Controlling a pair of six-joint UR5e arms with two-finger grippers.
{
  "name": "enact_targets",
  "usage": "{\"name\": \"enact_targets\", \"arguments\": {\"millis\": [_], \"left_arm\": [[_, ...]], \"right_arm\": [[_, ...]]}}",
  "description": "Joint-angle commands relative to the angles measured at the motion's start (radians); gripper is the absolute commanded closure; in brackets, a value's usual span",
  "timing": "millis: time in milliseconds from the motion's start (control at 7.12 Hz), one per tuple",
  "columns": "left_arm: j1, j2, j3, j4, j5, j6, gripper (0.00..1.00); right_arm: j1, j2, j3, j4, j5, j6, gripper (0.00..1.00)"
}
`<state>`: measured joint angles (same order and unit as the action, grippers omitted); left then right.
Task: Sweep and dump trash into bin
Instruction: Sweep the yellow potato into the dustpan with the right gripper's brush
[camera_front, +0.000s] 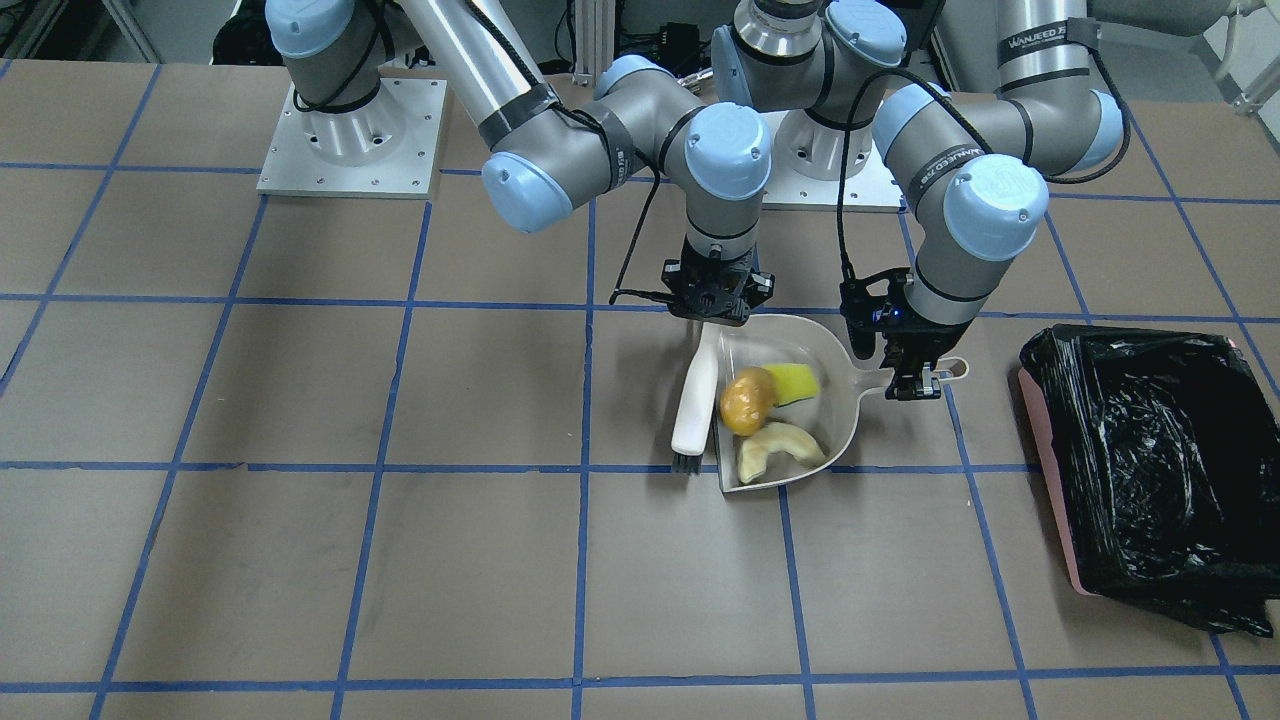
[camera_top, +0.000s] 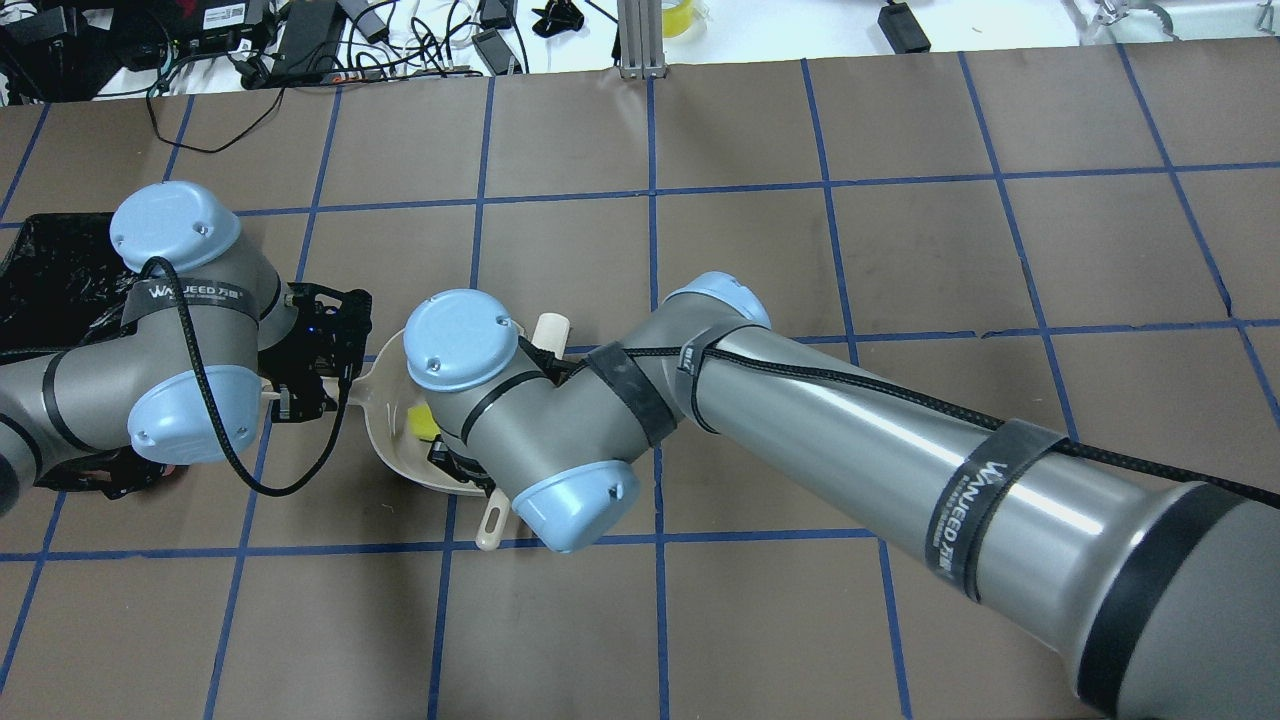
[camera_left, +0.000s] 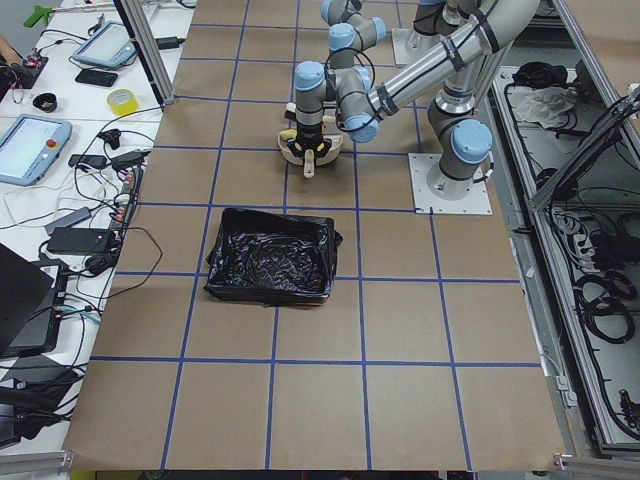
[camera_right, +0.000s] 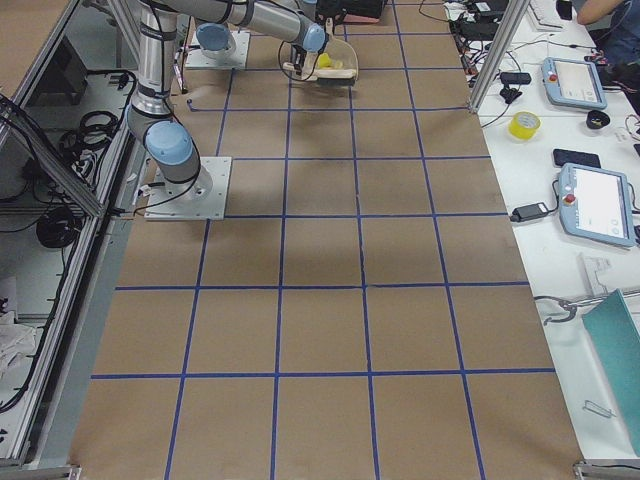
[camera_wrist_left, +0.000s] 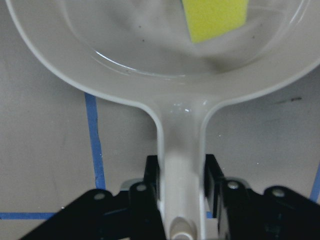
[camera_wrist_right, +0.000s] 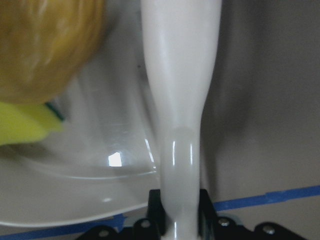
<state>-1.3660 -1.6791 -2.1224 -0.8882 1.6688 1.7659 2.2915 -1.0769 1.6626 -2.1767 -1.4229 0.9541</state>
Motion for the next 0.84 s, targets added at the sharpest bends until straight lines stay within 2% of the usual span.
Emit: {"name": "enact_targets", "arguments": {"millis": [0,281,703], "left_arm": [[-0.001,-0.004,0.012,-0.003,-0.001,0.000,1.00],[0.014,-0.001,0.025,-0.006,-0.004,0.013,1.00],[0.033,-0.002,0.047,-0.006,-0.021,0.026,1.00]], "right_arm": [[0.045,0.058,-0.095,0.005,0.005,0.057,1.00],[0.045,0.052,-0.128,0.101,-0.010,0.043,1.00],[-0.038,-0.009,-0.126,0.228,-0.042,-0.058,1.00]]}}
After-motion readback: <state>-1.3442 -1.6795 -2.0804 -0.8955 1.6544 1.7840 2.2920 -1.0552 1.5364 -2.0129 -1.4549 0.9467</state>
